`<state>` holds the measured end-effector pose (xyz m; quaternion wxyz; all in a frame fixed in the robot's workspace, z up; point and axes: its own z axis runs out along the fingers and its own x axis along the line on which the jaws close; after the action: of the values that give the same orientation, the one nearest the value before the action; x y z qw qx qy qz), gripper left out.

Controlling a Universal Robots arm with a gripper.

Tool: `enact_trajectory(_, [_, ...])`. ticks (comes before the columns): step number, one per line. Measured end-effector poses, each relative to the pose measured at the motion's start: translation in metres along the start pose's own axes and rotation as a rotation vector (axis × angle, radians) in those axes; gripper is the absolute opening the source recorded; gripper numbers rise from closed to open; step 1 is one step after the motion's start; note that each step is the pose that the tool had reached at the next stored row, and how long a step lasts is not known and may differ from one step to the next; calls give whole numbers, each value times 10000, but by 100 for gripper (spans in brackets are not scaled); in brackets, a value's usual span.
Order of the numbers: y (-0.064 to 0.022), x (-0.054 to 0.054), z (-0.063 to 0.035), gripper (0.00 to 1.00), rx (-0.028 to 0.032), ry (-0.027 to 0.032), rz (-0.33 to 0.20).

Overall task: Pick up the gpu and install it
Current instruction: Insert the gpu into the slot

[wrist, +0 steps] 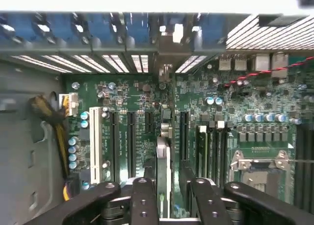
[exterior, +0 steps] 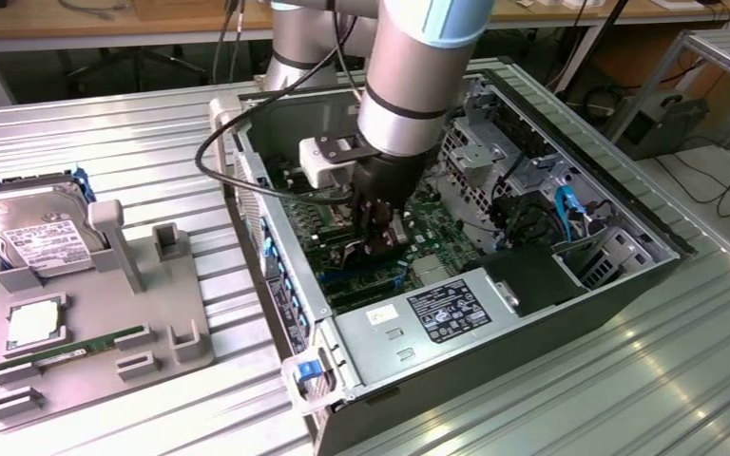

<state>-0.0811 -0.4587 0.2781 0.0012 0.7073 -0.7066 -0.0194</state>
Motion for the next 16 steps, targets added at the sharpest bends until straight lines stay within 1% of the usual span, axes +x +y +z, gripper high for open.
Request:
enact_trajectory(1, [14,-139,-53,26,1,229,5])
enact_trajectory(2, [77,-180,-44,11,0,495,7])
enact_trajectory(3, [144,-179,-11,11,-1,583,2])
enact_trajectory(4, [163,-178,28,11,0,615,-3])
enact_trajectory(7, [185,-177,54,11,0,656,-31])
enact_trajectory(8, [191,-177,60,11,-3,681,-33])
enact_trajectory(10, [194,-214,74,11,0,711,-32])
enact_trajectory(13, [195,-256,77,11,-1,733,-32])
enact_trajectory(16, [211,-256,82,11,-2,739,-34])
